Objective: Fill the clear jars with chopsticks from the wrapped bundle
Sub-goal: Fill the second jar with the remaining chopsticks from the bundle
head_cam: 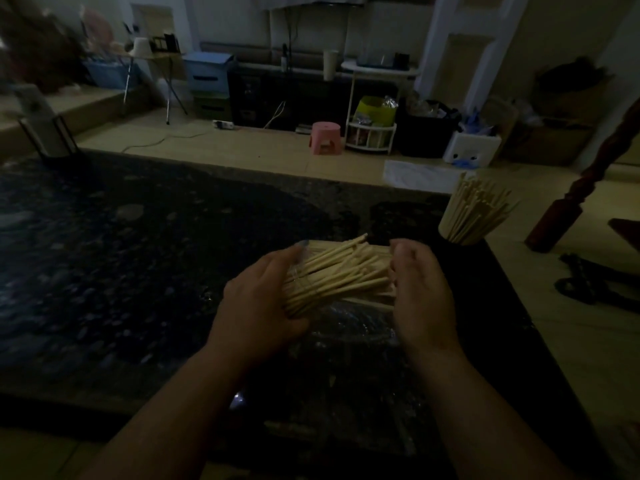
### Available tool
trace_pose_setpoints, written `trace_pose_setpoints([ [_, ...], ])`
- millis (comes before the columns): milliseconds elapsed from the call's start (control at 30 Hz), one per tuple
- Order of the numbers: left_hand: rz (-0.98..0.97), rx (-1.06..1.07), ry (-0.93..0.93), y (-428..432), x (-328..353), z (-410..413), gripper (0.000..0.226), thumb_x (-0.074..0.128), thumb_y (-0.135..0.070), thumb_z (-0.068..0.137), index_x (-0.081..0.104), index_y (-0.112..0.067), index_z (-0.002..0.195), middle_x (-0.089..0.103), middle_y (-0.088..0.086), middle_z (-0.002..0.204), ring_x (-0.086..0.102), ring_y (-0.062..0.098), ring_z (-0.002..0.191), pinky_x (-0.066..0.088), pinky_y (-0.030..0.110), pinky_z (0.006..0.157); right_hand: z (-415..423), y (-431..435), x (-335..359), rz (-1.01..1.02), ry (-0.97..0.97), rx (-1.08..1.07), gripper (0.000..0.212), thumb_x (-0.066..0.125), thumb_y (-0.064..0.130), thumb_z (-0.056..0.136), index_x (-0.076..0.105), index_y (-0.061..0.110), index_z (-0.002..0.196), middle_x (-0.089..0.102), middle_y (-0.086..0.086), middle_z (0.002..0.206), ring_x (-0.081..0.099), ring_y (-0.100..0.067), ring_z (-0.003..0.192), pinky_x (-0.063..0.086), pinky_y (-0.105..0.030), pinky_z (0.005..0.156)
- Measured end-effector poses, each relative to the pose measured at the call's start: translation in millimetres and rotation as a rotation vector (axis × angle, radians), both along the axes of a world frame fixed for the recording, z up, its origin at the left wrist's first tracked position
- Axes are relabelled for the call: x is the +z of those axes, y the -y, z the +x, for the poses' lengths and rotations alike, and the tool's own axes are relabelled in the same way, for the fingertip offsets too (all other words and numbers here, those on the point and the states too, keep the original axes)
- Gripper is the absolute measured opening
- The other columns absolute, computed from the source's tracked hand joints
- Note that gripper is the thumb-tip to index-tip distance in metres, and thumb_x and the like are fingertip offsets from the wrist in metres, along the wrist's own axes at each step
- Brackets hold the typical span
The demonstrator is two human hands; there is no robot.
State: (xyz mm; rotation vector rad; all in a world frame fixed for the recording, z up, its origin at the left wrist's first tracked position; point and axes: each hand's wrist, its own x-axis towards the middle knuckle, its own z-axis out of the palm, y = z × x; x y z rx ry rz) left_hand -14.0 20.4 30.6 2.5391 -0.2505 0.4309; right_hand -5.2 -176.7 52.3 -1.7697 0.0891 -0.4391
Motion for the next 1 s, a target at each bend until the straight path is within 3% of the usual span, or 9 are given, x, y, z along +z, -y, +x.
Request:
trace_pose_setpoints([
  [200, -0.02, 0.082, 0.004, -7, 0, 4, 0.104, 0.086, -0.041, 0.058, 0.033, -0.03, 0.147, 0.048, -0.006, 0.141, 0.048, 0.014, 0.123, 0.038, 0.034, 0.1, -6, 4, -1, -0.005, -0.034, -0.072, 0.021, 0.043, 0.026, 0.1, 0.056, 0.017, 0.085, 0.061, 0.001, 0.077, 0.055, -0.008, 0.066, 0.044, -0.031, 0.062],
  [267, -0.03, 0.097, 0.013, -8, -1, 4, 0.102, 0.085, -0.041, 0.058, 0.035, -0.03, 0.147, 0.049, -0.005, 0.14, 0.049, 0.015, 0.121, 0.039, 0.035, 0.099, -5, 9, -3, -0.041, -0.134, 0.01, 0.022, 0.044, 0.026, 0.098, 0.056, 0.015, 0.082, 0.064, -0.004, 0.067, 0.055, -0.01, 0.055, 0.044, -0.031, 0.054],
  [367, -0.054, 0.137, 0.018, -9, 0, 5, 0.102, 0.087, -0.039, 0.058, 0.036, -0.029, 0.146, 0.05, -0.003, 0.139, 0.051, 0.018, 0.119, 0.042, 0.037, 0.098, -7, 10, -15, -0.218, -0.29, 0.191, 0.03, 0.045, 0.025, 0.095, 0.057, 0.013, 0.07, 0.066, -0.007, 0.064, 0.061, -0.019, 0.053, 0.051, -0.041, 0.058],
  [567, -0.128, 0.185, 0.012, -11, 3, 8, 0.102, 0.085, -0.041, 0.059, 0.036, -0.026, 0.147, 0.05, 0.0, 0.138, 0.051, 0.02, 0.12, 0.045, 0.044, 0.1, -14, 6, -43, -0.874, -0.437, 0.487, 0.026, 0.05, 0.034, 0.092, 0.062, 0.016, 0.078, 0.066, -0.002, 0.082, 0.063, -0.019, 0.079, 0.044, -0.029, 0.067],
  [633, -0.142, 0.203, 0.008, -12, 4, 8, 0.102, 0.086, -0.041, 0.06, 0.034, -0.027, 0.147, 0.05, 0.0, 0.138, 0.05, 0.019, 0.12, 0.043, 0.041, 0.099, -16, 3, -54, -0.907, -0.471, 0.547, 0.025, 0.048, 0.024, 0.091, 0.064, 0.024, 0.11, 0.063, 0.0, 0.118, 0.058, -0.019, 0.111, 0.04, -0.022, 0.087],
  [700, -0.145, 0.221, 0.004, -13, 3, 10, 0.103, 0.085, -0.041, 0.062, 0.031, -0.028, 0.149, 0.048, -0.001, 0.139, 0.048, 0.017, 0.122, 0.042, 0.04, 0.099, -16, 1, -66, -0.905, -0.461, 0.523, 0.056, 0.047, 0.016, 0.091, 0.037, 0.025, 0.146, 0.036, 0.002, 0.15, 0.033, -0.017, 0.139, 0.024, -0.02, 0.111],
  [767, -0.149, 0.227, -0.006, -14, 3, 11, 0.104, 0.085, -0.041, 0.063, 0.029, -0.028, 0.149, 0.046, -0.001, 0.141, 0.047, 0.017, 0.123, 0.041, 0.04, 0.101, -14, -3, -76, -0.936, -0.467, 0.474, 0.068, 0.045, 0.015, 0.094, 0.015, 0.026, 0.154, 0.013, 0.001, 0.161, 0.015, -0.016, 0.147, 0.014, -0.028, 0.119],
  [833, -0.157, 0.228, -0.007, -14, 3, 12, 0.104, 0.085, -0.04, 0.063, 0.029, -0.029, 0.149, 0.045, -0.002, 0.142, 0.047, 0.017, 0.124, 0.041, 0.04, 0.102, -8, -6, -90, -0.93, -0.501, 0.415, 0.067, 0.042, 0.02, 0.097, 0.009, 0.024, 0.155, 0.004, -0.002, 0.162, 0.008, -0.017, 0.148, 0.009, -0.028, 0.12],
  [1000, -0.154, 0.225, 0.005, -16, 2, 16, 0.104, 0.086, -0.041, 0.061, 0.03, -0.029, 0.149, 0.047, -0.002, 0.141, 0.047, 0.018, 0.123, 0.043, 0.042, 0.102, 24, -6, -125, -0.88, -0.491, 0.195, 0.055, 0.034, 0.03, 0.102, 0.018, 0.02, 0.154, 0.013, -0.004, 0.161, 0.015, -0.021, 0.147, 0.013, -0.034, 0.12],
])
